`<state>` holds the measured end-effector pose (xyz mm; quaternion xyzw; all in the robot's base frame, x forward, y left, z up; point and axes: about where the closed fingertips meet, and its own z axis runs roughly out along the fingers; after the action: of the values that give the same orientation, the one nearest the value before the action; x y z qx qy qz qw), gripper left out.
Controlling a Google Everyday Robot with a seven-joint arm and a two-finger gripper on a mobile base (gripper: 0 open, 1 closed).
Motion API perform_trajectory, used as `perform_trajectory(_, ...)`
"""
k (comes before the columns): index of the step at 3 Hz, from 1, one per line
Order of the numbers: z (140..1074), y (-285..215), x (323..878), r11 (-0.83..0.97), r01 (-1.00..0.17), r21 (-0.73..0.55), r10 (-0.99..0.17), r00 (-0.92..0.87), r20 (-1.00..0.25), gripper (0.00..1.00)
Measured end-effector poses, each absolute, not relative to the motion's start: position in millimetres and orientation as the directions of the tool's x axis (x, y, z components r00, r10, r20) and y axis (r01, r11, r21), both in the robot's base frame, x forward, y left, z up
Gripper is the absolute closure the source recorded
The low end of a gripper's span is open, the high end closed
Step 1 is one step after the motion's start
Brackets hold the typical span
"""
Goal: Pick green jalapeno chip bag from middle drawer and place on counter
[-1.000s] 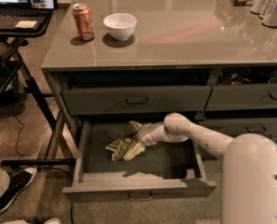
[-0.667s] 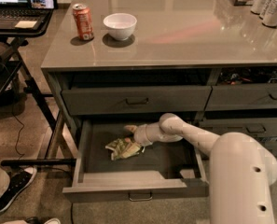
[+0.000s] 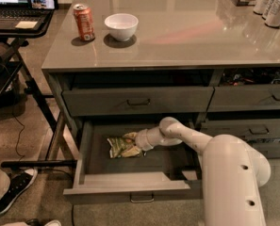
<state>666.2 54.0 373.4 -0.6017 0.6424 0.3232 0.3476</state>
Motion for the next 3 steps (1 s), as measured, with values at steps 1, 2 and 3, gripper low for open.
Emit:
perform_trajectory(1,379,54,666,0.067,-0.998,-0.003,-0.548,-0.034,-0.836,0.89)
perform_trajectory(2,383,54,666,0.067,-0.998,-0.003,-0.548,-0.034,-0.836,1.00)
perform_trajectory(3,403,36,645,0.084,-0.996,0.009,-0.559,-0.054,-0.827,1.00)
